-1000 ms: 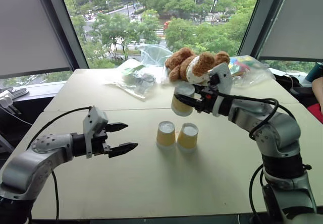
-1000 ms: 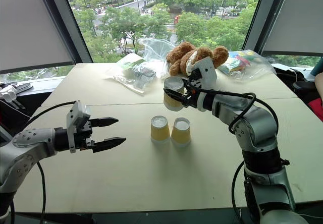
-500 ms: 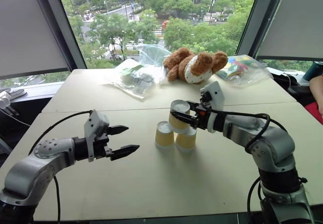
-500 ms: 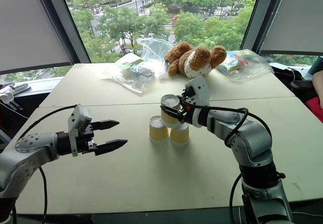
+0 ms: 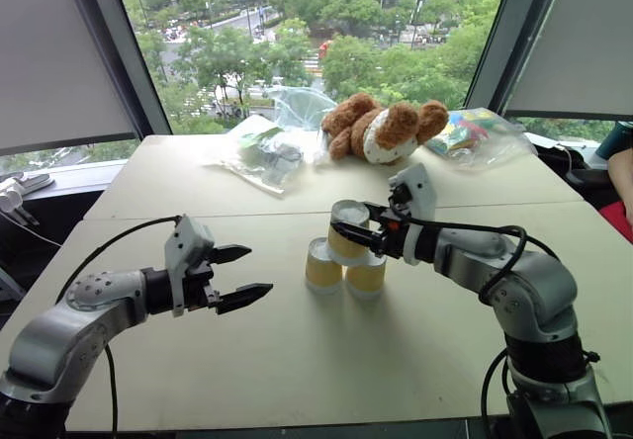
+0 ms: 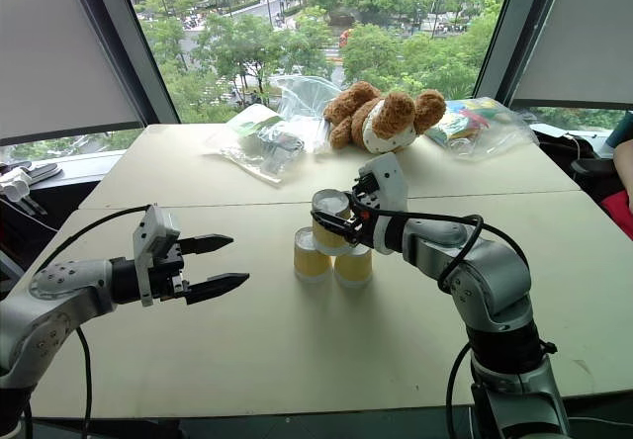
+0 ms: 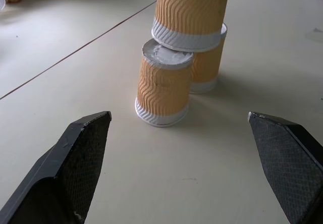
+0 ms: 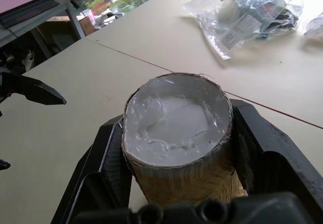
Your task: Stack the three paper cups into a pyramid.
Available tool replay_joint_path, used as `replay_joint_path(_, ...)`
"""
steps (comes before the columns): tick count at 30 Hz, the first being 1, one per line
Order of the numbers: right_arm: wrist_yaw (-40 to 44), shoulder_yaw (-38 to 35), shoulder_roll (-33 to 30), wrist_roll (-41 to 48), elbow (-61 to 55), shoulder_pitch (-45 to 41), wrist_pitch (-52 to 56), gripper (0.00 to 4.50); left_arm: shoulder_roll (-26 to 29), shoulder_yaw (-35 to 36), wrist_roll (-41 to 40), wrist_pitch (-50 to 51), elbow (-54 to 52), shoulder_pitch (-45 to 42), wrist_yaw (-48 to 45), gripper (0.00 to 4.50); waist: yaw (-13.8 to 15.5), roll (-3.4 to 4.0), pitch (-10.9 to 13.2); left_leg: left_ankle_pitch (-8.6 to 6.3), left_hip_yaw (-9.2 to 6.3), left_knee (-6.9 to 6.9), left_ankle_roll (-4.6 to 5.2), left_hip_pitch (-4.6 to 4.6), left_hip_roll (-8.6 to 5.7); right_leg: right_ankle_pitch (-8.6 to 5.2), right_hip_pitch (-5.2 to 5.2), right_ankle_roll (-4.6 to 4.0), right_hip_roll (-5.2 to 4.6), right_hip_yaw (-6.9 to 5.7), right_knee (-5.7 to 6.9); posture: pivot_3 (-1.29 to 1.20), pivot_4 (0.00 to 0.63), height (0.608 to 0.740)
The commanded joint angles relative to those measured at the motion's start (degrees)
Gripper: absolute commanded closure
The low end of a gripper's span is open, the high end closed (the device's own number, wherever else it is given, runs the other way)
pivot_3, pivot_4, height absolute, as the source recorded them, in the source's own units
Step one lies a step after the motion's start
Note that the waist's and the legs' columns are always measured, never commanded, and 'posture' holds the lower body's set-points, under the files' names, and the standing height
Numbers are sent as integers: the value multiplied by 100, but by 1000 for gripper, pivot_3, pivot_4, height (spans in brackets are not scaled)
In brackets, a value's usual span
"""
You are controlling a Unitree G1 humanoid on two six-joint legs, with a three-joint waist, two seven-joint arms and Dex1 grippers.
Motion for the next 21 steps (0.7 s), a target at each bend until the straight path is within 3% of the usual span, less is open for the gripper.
replay_joint_path(1,-34,-86,32,122,-293,-38,67,832,-17,46,17,-113,-99,-46,-28,0,0,0,0,0,0,0,0,0,0,0,0,0,0,0,0,0,150,740)
replay_joint_path(3,-51,-101,27,140,-308,-46,98,21,-40,35,27,-110,-99,-52,-25,0,0,0,0,0,0,0,0,0,0,0,0,0,0,0,0,0,150,740)
replay_joint_path(17,193,-512,-241,366,-265,-524,-90,21,-105,2,35,-86,15,-153,-52,0,2,0,0,0,0,0,0,0,0,0,0,0,0,0,0,0,150,740)
replay_joint_path(21,215,-1351,-420,694,184,-1196,-151,21,-123,102,-59,-17,119,-157,-45,0,2,0,0,0,0,1,0,-1,0,0,0,0,0,0,0,0,150,740)
